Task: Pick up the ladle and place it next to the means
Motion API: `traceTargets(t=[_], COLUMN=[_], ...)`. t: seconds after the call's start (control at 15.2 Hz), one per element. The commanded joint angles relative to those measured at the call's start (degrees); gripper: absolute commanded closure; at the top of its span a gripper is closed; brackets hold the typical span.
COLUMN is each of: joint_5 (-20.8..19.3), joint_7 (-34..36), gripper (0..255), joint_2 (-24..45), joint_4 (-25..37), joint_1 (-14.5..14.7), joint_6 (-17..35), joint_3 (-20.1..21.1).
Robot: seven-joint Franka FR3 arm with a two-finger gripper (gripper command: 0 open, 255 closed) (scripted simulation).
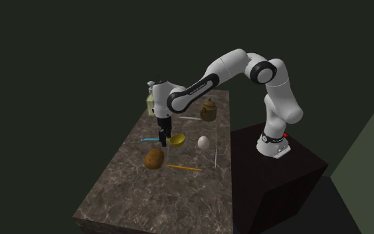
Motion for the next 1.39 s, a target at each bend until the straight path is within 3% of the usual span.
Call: traceTargets(t=[0.0, 0.2, 0.26, 0.86, 1.32], joint_5=[0.0, 0.0, 0.0, 0.0, -0.6], joint_7=[0.0, 0.0, 0.0, 0.0, 1.0], gripper=[0, 0, 255, 255, 255], joint_2=[0.0, 0.0, 0.0, 0.0, -2.1], joint_4=[0.0, 0.0, 0.0, 0.0, 2.2], joint_1=[0.0, 0.0, 0.0, 0.0, 0.0], joint_6=[0.1, 0.1, 0.1, 0.1, -4.2], joint_3=[0.0, 0.0, 0.0, 0.0, -0.3])
